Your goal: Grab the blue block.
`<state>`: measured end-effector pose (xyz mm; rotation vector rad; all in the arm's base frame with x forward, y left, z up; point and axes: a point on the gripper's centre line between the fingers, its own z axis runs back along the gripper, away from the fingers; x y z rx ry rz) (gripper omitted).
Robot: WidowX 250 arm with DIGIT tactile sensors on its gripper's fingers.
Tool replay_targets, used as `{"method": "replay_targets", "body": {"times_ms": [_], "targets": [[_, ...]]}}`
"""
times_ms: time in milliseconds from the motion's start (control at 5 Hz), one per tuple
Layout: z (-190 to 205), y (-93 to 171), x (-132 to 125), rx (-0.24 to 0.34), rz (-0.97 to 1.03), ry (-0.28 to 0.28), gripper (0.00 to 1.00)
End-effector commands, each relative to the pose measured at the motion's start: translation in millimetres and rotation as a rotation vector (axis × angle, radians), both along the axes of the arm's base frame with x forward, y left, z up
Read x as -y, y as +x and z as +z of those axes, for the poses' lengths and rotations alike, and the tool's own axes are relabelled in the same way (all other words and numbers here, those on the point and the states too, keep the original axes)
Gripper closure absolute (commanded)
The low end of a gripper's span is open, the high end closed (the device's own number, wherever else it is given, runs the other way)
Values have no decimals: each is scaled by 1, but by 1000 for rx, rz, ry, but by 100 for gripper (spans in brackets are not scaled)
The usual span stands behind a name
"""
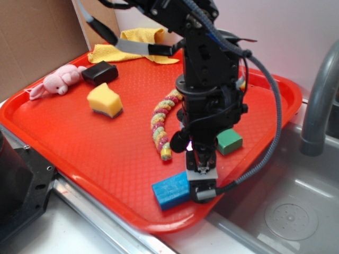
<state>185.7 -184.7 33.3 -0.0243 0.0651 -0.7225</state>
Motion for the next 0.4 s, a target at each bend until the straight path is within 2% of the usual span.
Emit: {"method": "replay_targets", "body": {"times_ms": [0,200], "targets": [[1,-2,8,25,-13,-22,0],[7,-1,5,47,-3,-27,0]]}}
